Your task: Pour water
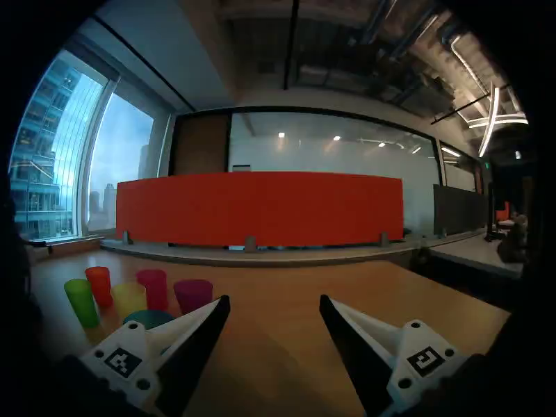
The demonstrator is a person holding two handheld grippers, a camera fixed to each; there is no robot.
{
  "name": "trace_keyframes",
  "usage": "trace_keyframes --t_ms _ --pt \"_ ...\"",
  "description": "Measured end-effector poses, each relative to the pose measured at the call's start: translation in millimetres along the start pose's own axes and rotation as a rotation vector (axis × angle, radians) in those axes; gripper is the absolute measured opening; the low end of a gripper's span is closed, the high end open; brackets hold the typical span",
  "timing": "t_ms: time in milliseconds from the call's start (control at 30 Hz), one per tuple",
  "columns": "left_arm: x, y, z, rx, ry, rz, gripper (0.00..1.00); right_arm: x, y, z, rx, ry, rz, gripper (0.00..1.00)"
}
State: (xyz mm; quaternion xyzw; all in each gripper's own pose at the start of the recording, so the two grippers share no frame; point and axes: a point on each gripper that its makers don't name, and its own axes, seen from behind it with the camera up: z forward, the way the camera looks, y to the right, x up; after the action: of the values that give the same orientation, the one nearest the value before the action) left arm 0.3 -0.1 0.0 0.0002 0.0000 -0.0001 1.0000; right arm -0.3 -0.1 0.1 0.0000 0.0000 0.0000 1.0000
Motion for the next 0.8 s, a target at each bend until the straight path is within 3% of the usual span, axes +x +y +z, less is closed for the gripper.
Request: trace_keyframes --t_ms 400,533,800 --pt "2.2 -0.8 1.9 0.002 -0.024 0.020 0.99 7.6 -8.4 5.1 0.019 -0.006 -0.031 1.00" --pt "13.1 0.1 3.1 -0.001 -0.032 0.023 0.99 22.8 -17.7 7.6 0.041 -0.005 -0.045 1.00" --pt "48.6 5.8 5.4 -0.033 -0.039 -0.022 0.99 60.2 -31.0 10.8 0.083 -0.013 -0.057 1.00"
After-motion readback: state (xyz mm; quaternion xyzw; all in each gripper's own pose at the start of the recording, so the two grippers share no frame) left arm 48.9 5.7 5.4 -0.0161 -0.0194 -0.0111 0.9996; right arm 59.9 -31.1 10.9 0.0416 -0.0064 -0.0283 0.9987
